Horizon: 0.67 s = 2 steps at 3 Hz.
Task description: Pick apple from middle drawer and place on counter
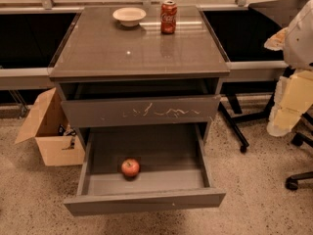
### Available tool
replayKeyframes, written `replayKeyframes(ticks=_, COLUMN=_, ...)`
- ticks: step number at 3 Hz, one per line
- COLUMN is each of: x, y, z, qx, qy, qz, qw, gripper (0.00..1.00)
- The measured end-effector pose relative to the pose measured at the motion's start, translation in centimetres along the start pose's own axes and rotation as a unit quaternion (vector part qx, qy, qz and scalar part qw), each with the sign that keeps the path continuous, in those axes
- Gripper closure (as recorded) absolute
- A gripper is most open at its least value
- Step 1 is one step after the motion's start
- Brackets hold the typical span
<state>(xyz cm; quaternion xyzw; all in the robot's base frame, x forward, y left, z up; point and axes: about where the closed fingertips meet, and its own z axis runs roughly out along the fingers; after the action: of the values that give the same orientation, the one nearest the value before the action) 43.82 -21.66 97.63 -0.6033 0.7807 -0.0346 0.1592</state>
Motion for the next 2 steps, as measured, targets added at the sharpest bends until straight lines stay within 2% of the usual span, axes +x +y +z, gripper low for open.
replayKeyframes(ticks=1, x=-0.1, y=0.0, z=0.1, qx=0.000, qy=-0.003, qz=-0.001, qw=1.0000, gripper=0.00)
replayKeyframes(ticks=2, x=-1.5, y=0.1, z=2.0, qx=-0.003, qy=-0.038, qz=-0.010, qw=0.9992, gripper=0.00)
